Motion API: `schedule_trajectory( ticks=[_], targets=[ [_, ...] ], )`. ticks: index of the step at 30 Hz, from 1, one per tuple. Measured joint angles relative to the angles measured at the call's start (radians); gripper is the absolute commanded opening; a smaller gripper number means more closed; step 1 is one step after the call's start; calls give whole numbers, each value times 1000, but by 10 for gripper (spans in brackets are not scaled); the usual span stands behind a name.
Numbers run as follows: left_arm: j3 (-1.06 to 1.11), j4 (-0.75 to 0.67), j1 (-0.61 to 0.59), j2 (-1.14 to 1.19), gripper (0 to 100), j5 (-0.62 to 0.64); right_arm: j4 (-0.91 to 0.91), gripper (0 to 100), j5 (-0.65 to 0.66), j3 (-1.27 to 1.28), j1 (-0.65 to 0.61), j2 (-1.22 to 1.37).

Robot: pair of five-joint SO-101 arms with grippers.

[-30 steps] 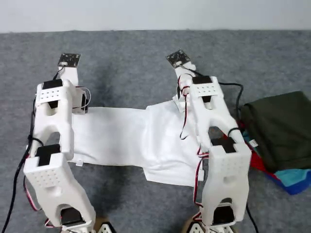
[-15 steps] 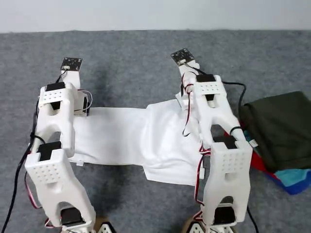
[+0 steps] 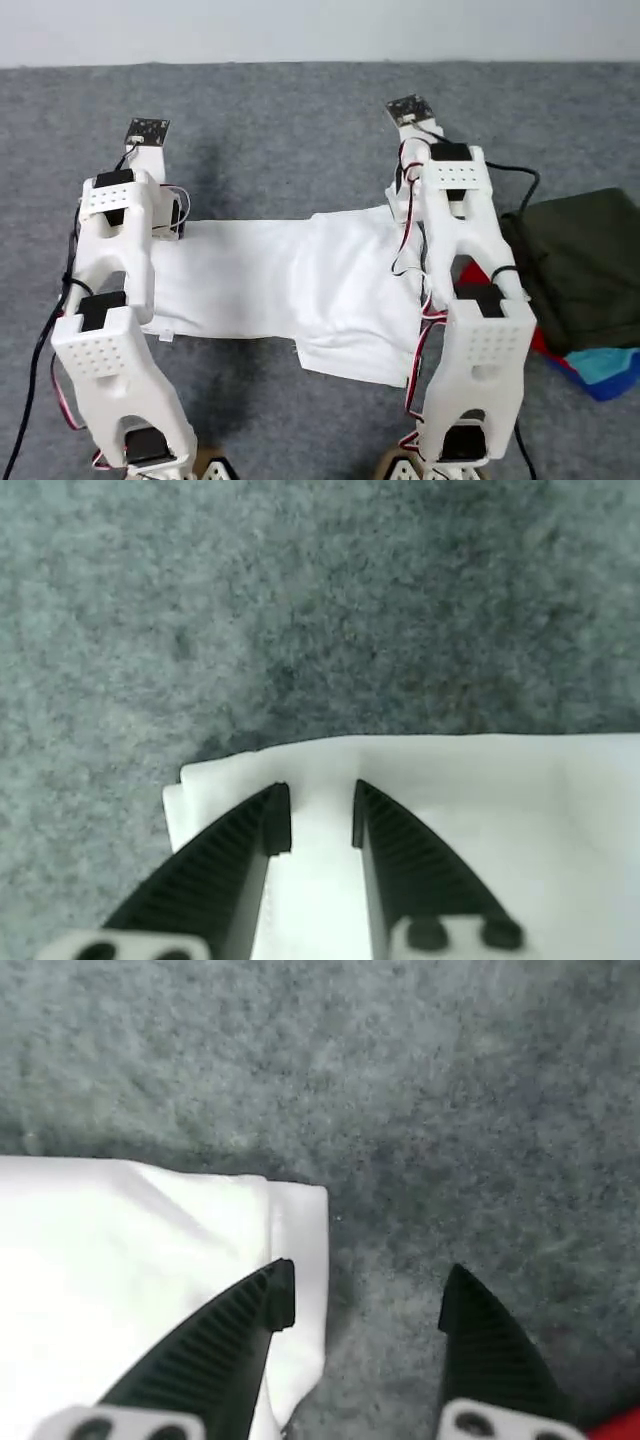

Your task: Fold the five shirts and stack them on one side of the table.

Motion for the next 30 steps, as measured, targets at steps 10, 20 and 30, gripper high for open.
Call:
schedule_trajectory(
  ticks=[10,20,30],
  targets=[
    [0,0,0,0,111,0,-126,206,-6,-2,3,132],
    [0,0,0,0,111,0,-129,210,-6,-5,80,135],
    [0,0,3,0,111,0,-38,207,-6,-2,138,89]
  ],
)
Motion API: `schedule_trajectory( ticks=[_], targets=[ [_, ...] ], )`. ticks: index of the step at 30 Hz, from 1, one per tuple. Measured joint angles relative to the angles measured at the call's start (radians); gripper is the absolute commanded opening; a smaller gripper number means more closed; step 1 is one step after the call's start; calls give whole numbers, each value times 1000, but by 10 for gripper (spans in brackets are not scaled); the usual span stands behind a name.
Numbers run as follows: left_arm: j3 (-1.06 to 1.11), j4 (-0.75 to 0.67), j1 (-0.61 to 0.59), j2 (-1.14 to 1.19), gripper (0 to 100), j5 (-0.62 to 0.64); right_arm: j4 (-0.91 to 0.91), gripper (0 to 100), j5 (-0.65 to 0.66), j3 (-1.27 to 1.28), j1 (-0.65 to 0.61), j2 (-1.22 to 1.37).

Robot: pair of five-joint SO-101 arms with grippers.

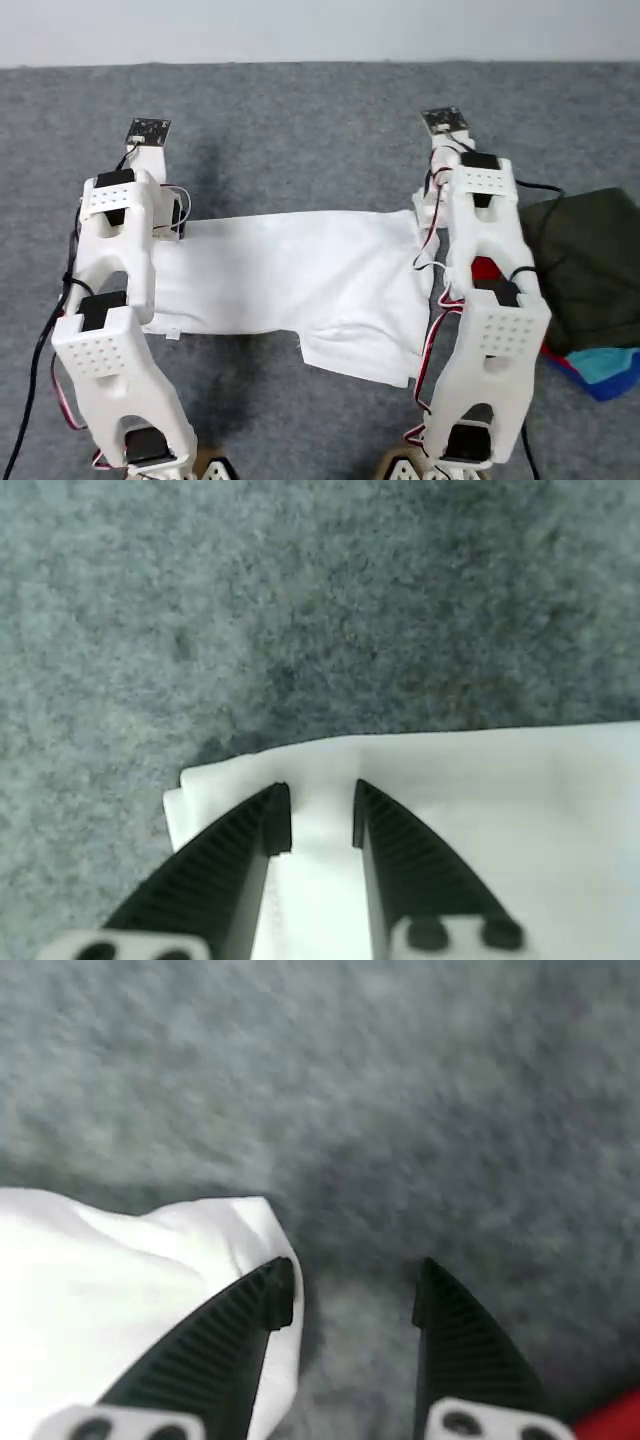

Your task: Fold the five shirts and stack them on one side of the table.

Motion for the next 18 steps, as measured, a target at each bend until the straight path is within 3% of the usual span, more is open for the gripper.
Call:
schedule_trajectory(
  ticks=[10,18],
  targets=[
    [0,0,0,0,111,0,48,209,2,2,12,-28],
    [0,0,0,0,111,0,308,260,94,3,-123,-308]
  ],
)
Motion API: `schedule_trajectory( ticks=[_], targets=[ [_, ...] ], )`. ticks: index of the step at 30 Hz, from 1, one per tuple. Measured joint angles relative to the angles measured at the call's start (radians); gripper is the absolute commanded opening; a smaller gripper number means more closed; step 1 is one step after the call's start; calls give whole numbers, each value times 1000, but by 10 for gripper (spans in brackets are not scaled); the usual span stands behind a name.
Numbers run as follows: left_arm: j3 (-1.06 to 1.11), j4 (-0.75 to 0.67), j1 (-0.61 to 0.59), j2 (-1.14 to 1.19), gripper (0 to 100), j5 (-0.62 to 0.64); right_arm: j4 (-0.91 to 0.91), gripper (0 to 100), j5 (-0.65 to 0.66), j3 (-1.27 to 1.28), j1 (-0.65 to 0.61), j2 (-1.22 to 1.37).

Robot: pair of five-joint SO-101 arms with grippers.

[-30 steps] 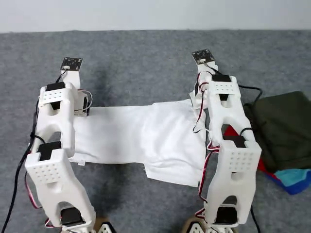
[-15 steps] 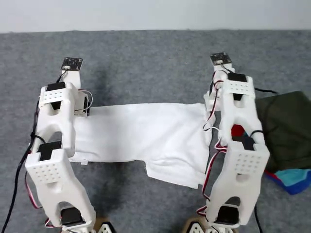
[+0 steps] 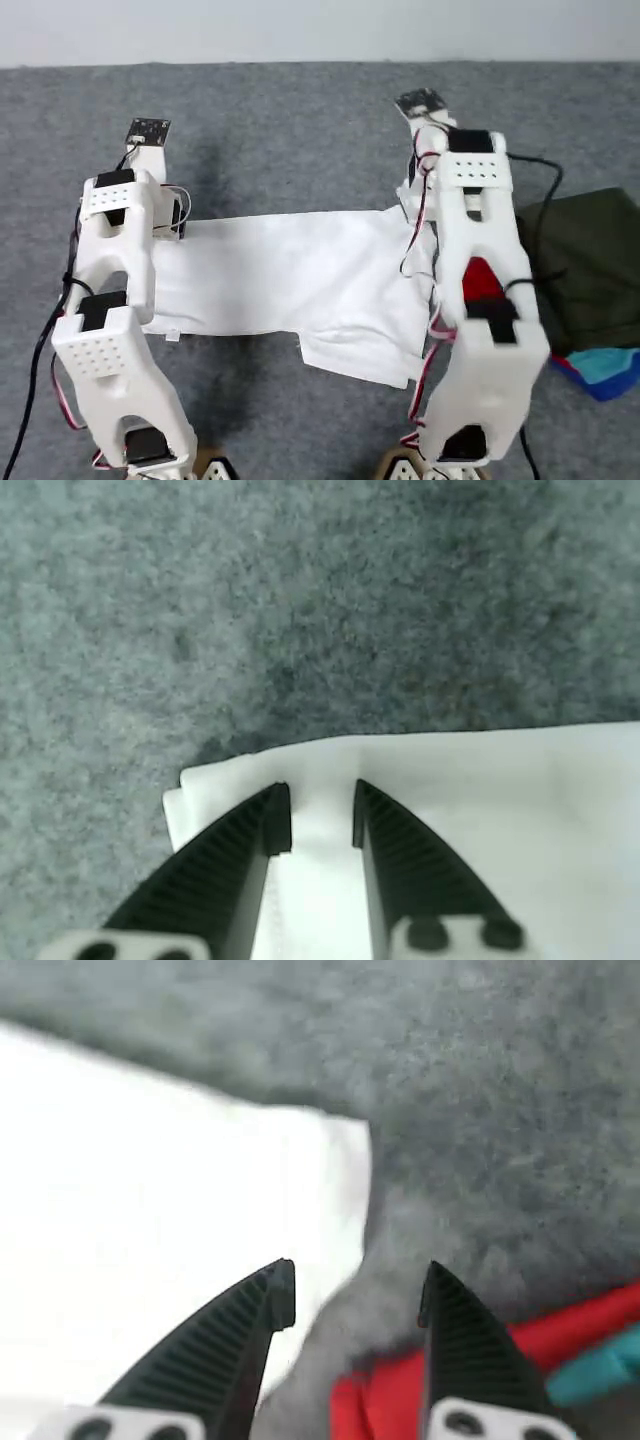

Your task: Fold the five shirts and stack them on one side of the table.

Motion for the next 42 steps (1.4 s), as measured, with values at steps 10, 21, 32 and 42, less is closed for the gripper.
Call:
schedule_trajectory(
  ticks=[10,21,32,42],
  targets=[
    [0,0,0,0,111,0,305,227,427,310,-103,-376],
    [2,132,-2,-238,111,-3,-75,223,643,1142,-137,-847],
    [2,190,-2,-381,111,-3,-259,217,555,1301,-169,-839],
    [2,190,-2,-381,111,-3,-367,33,568,1298,-184,-663]
  ],
)
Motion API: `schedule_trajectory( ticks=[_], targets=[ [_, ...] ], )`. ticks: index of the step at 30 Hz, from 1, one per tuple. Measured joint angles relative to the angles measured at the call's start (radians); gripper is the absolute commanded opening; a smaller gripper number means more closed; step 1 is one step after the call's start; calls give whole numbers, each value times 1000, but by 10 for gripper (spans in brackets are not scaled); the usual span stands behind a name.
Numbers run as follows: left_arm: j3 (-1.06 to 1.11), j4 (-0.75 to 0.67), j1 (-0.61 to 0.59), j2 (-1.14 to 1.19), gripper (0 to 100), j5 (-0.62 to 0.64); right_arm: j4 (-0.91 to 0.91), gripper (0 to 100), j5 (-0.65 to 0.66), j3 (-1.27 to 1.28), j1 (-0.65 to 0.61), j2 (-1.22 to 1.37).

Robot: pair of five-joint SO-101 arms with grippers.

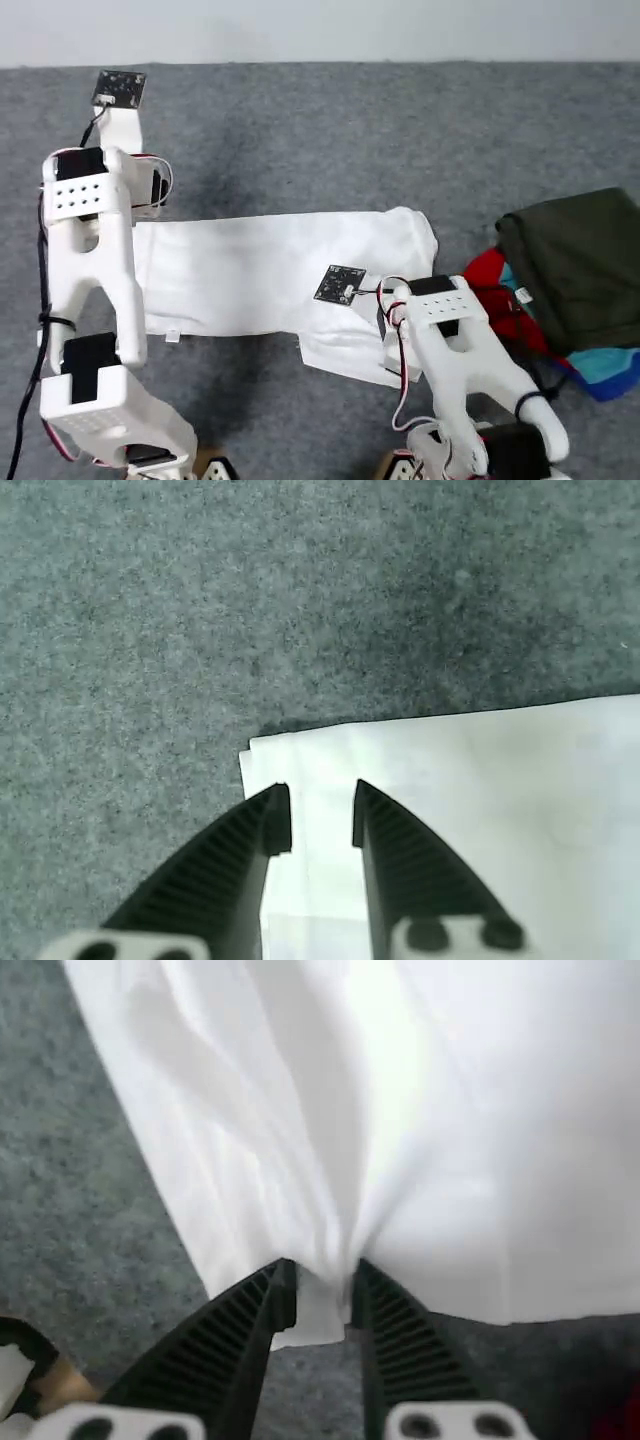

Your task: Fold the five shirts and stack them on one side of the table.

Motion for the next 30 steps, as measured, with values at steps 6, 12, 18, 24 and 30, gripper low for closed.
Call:
schedule_trajectory(
  ticks=[6,12,18,24,30],
  targets=[
    [0,0,2,0,111,0,17,10,6,-37,0,14],
    [26,0,2,-2,111,0,146,10,11,-155,-5,-103],
    [28,0,2,-2,111,0,166,18,12,-169,-3,-127],
    [28,0,5,-2,111,0,221,208,-8,-169,-3,-127],
    [28,0,5,-2,111,0,331,208,-92,-169,-3,-127]
  ],
)
